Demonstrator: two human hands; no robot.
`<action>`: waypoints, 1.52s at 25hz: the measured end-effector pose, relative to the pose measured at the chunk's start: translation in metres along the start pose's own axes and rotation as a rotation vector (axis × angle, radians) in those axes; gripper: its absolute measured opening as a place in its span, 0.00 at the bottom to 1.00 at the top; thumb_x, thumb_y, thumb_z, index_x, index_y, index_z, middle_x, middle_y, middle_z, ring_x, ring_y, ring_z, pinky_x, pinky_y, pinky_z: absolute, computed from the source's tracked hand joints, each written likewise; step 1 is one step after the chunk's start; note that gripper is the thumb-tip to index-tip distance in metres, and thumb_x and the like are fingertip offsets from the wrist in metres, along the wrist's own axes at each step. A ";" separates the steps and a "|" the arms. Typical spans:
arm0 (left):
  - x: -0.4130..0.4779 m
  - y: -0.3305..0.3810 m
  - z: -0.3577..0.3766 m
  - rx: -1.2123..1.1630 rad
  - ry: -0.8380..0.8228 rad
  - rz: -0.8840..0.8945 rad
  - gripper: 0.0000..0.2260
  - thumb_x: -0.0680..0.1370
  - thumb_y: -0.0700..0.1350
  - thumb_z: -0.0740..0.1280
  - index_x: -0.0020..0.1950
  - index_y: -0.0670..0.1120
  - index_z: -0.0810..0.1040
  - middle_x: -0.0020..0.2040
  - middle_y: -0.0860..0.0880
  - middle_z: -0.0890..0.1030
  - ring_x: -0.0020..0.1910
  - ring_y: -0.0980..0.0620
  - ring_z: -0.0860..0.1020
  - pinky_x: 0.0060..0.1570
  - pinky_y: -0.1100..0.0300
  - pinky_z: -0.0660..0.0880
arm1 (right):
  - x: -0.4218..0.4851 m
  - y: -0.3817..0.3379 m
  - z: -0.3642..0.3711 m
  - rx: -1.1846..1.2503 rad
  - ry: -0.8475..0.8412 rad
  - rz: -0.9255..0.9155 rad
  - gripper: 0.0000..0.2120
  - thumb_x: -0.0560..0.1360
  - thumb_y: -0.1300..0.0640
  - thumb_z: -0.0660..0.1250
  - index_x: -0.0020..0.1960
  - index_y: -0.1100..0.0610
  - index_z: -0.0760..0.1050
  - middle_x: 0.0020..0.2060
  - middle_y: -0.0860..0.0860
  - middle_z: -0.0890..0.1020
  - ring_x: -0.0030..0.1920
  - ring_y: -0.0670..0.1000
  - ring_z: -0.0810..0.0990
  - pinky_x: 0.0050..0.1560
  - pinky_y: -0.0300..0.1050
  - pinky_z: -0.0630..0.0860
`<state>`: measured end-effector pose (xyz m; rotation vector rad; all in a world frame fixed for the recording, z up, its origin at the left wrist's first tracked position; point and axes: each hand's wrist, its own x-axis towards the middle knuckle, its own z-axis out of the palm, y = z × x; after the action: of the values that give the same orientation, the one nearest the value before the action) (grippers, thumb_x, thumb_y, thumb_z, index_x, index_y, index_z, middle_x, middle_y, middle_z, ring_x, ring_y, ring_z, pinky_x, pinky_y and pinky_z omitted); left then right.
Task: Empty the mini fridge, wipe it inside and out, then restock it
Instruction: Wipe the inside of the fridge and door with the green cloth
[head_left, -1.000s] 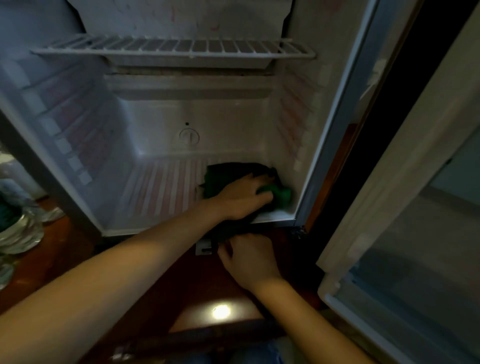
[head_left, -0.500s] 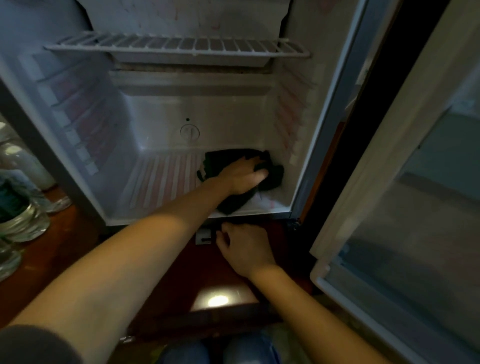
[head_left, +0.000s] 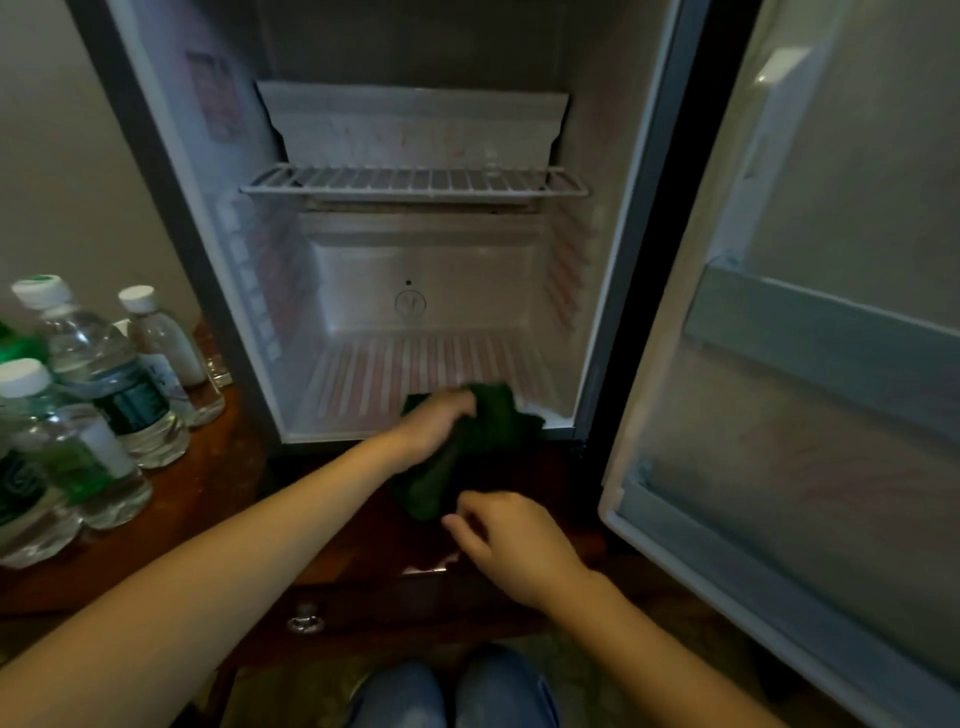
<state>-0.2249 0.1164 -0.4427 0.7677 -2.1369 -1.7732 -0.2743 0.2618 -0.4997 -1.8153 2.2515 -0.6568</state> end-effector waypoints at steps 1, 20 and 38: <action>-0.011 0.008 -0.010 -0.254 0.151 -0.060 0.11 0.80 0.43 0.56 0.40 0.45 0.73 0.38 0.44 0.75 0.38 0.48 0.72 0.40 0.57 0.69 | -0.012 0.000 -0.007 0.141 0.054 0.020 0.14 0.80 0.44 0.58 0.43 0.51 0.73 0.37 0.50 0.79 0.38 0.50 0.77 0.38 0.50 0.72; -0.092 -0.031 -0.054 -0.919 0.103 -0.387 0.17 0.79 0.50 0.59 0.62 0.40 0.76 0.54 0.39 0.82 0.55 0.41 0.78 0.55 0.47 0.73 | 0.004 -0.036 -0.040 1.644 0.201 0.568 0.14 0.74 0.61 0.66 0.60 0.58 0.76 0.49 0.58 0.84 0.48 0.58 0.84 0.43 0.50 0.81; -0.063 -0.019 -0.025 -0.500 0.081 -0.028 0.06 0.78 0.41 0.64 0.49 0.48 0.80 0.42 0.51 0.85 0.47 0.49 0.82 0.46 0.57 0.77 | -0.002 -0.027 -0.052 1.362 0.246 0.410 0.28 0.71 0.54 0.68 0.70 0.59 0.68 0.58 0.53 0.81 0.55 0.49 0.82 0.54 0.41 0.79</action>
<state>-0.1556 0.1282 -0.4473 0.7176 -1.5329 -2.1219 -0.2711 0.2713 -0.4422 -0.5969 1.4010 -1.7418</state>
